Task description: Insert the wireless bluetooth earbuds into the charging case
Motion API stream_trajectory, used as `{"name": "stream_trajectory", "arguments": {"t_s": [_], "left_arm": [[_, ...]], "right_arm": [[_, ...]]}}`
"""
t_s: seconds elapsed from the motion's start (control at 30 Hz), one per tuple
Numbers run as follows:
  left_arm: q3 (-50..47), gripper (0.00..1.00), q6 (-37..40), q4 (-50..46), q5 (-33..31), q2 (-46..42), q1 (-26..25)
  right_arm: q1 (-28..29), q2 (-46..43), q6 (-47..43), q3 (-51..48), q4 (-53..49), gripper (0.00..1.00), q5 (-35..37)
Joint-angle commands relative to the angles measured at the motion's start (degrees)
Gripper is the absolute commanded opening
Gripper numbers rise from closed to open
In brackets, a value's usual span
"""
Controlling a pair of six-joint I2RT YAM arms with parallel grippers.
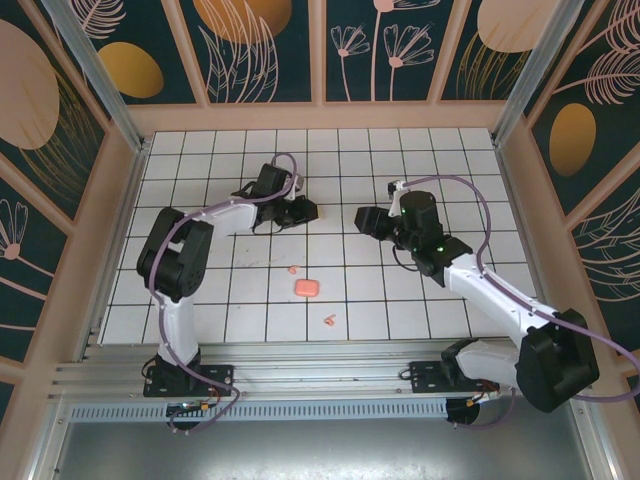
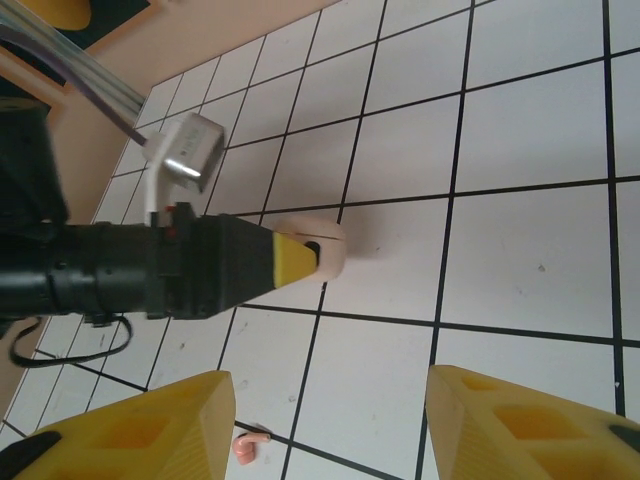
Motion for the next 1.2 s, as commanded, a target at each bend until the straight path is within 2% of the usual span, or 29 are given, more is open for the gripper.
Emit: {"name": "stream_trajectory", "arguments": {"t_s": [0.0, 0.23, 0.4, 0.57, 0.63, 0.87, 1.03, 1.17], "left_arm": [[3.4, 0.19, -1.5, -1.9, 3.4, 3.9, -0.6], [7.8, 0.27, -1.6, -3.8, 3.5, 8.7, -1.8], [8.7, 0.42, -1.3, -7.9, -0.8, 9.3, -1.8], [8.2, 0.50, -1.3, -8.9, -4.0, 6.9, -1.8], [8.3, 0.56, -0.4, -9.9, -5.5, 5.1, -1.7], [4.9, 0.59, 3.7, -11.9, -14.8, -5.6, -1.7], [-1.2, 0.61, 5.2, -11.9, -18.1, -12.2, -1.3], [-8.7, 0.61, 3.4, -9.1, -16.1, -18.4, 1.4]], "right_arm": [[0.1, -1.9, 0.6, -0.8, 0.2, 0.53, 2.2], [0.1, -1.9, 1.3, -1.1, -0.5, 0.53, 2.2], [0.1, -2.0, 1.4, -0.2, -1.9, 0.54, 2.6], [0.1, -2.2, 1.1, 2.2, -5.2, 0.55, 2.1], [0.2, -2.4, 1.3, 2.8, -6.8, 0.56, 2.0], [1.7, -2.2, 5.3, 6.7, -16.9, 0.56, 3.3], [7.9, 2.1, 9.6, 12.2, -26.4, 0.56, 5.2], [13.0, 10.9, 16.3, 19.6, -37.3, 0.63, 7.9]]}}
